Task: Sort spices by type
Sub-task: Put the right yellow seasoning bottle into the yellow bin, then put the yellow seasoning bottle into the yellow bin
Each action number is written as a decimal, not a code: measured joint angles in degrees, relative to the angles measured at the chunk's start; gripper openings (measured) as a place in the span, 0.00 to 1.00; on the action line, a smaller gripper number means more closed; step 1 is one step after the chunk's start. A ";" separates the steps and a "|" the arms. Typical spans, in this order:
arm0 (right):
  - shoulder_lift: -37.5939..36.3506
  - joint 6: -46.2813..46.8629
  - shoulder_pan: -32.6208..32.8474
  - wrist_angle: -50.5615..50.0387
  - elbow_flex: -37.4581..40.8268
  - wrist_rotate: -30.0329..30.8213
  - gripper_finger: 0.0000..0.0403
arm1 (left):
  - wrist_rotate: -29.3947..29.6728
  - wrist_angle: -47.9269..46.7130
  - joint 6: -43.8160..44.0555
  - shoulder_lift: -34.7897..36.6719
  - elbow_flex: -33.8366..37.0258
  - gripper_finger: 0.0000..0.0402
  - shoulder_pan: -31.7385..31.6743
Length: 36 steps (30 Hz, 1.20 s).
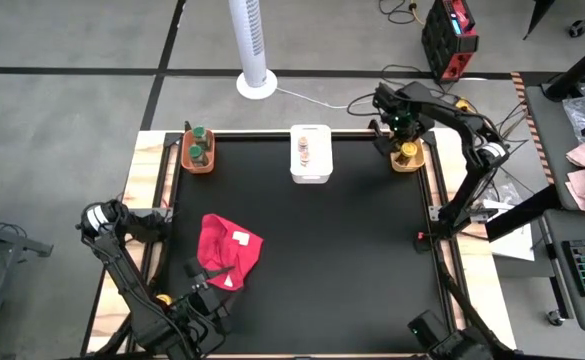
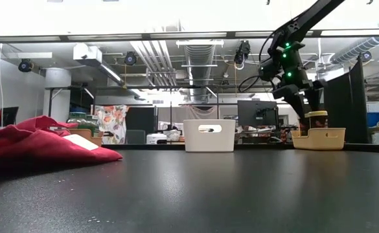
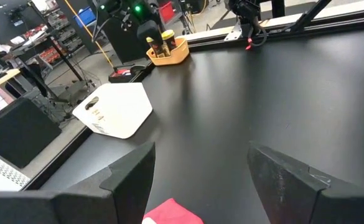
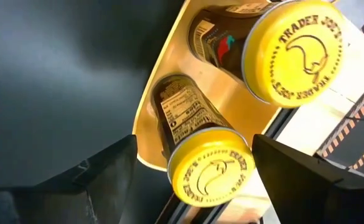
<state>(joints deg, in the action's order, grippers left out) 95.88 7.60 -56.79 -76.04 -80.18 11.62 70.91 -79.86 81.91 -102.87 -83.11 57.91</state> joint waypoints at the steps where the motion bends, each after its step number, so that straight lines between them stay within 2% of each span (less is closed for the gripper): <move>1: -0.02 0.00 -0.01 -0.45 -0.31 0.00 0.76 | 0.00 -0.02 0.00 0.00 0.00 0.59 0.00; 13: -0.13 0.53 0.01 -5.13 -5.24 0.03 0.78 | 0.00 0.00 -0.22 -0.02 0.00 0.59 0.00; 23: -0.13 0.98 0.01 -6.30 -8.38 0.41 0.74 | 0.00 0.29 -0.23 -0.02 0.00 0.59 0.00; 36: -1.17 2.03 0.51 -10.33 -13.63 0.39 0.76 | 0.00 0.76 -0.24 -0.04 0.00 0.59 0.00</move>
<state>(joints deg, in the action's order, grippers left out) 94.71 9.63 -56.28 -86.36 -93.81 12.01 70.91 -79.10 81.67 -102.91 -83.11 57.91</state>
